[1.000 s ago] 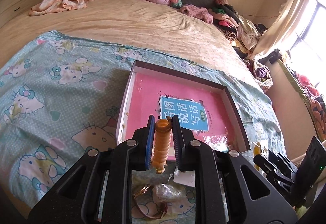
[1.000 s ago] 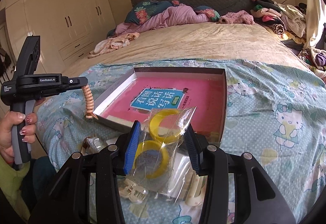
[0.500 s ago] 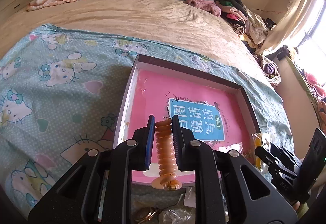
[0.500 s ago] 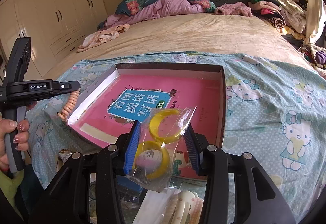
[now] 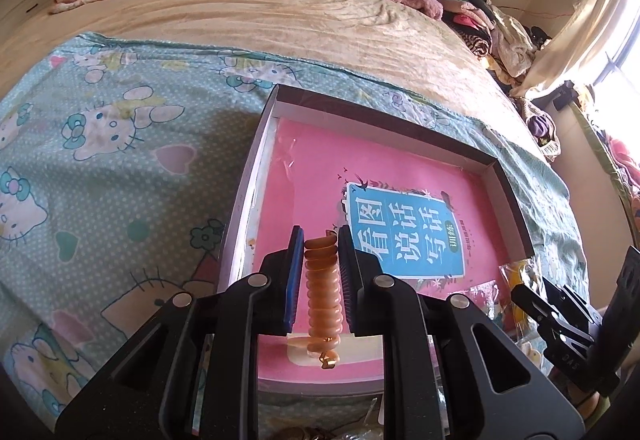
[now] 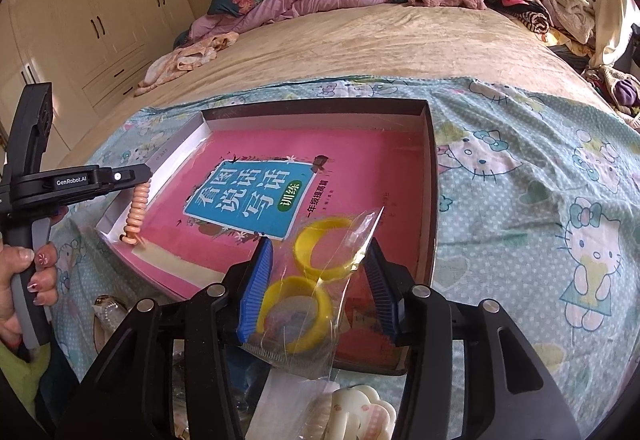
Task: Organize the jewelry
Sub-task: 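Open the left tool to drop the hair tie while the right tool releases the bangle bag in the box, then withdraw both open tools from the box toward the remaining jewelry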
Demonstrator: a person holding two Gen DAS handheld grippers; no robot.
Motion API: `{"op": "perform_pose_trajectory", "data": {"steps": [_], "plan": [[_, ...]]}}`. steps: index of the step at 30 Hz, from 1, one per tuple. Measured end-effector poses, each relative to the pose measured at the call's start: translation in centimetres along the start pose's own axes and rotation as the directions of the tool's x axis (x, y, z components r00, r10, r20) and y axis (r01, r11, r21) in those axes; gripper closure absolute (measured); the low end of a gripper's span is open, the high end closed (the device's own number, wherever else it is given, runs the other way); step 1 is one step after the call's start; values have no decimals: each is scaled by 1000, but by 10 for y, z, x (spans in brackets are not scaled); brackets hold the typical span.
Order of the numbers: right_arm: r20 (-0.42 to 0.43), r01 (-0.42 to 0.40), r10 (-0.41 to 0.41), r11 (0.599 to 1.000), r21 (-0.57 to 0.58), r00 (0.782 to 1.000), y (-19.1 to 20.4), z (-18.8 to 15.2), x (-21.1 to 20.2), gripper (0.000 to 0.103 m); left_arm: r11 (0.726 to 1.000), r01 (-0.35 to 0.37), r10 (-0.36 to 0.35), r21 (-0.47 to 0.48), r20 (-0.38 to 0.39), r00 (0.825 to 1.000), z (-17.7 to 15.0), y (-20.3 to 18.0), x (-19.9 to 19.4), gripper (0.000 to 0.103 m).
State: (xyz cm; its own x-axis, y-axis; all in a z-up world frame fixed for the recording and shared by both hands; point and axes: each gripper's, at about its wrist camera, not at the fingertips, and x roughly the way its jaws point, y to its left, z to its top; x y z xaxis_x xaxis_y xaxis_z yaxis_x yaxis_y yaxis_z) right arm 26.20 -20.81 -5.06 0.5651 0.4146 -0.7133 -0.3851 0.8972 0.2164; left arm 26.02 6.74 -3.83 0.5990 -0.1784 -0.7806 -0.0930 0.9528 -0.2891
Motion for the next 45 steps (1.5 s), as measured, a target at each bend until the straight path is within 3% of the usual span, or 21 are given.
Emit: {"op": "perform_pose_trajectory", "data": {"steps": [6, 8, 11, 14, 19, 22, 28, 45], "plan": [[34, 9, -9, 1000, 8, 999, -2, -1, -12, 42, 1000, -24, 25, 19, -4, 1000, -4, -2, 0, 90], [53, 14, -14, 1000, 10, 998, -2, -1, -19, 37, 999, -33, 33, 26, -1, 999, -5, -3, -1, 79], [74, 22, -23, 1000, 15, 997, -3, -2, -28, 33, 998, -43, 43, 42, 4, 999, -8, -5, -3, 74], [90, 19, -22, 999, 29, 996, -5, -4, -38, 28, 997, -49, 49, 52, 11, 999, -11, -6, -8, 58], [116, 18, -23, 999, 44, 993, -6, -10, -55, 23, 995, -66, 64, 73, 32, 997, -16, -11, -19, 43], [131, 17, -24, 998, 57, 991, -6, -13, -64, 14, 994, -69, 66, 81, 42, 997, -19, -13, -26, 32], [158, 15, -24, 998, 53, 987, -2, -13, -80, 14, 994, -77, 72, 77, 63, 995, -24, -14, -40, 10], [214, 28, -31, 999, 19, 976, 14, -20, -126, 13, 995, -85, 77, 54, 131, 988, -54, -9, -96, 10]]}}
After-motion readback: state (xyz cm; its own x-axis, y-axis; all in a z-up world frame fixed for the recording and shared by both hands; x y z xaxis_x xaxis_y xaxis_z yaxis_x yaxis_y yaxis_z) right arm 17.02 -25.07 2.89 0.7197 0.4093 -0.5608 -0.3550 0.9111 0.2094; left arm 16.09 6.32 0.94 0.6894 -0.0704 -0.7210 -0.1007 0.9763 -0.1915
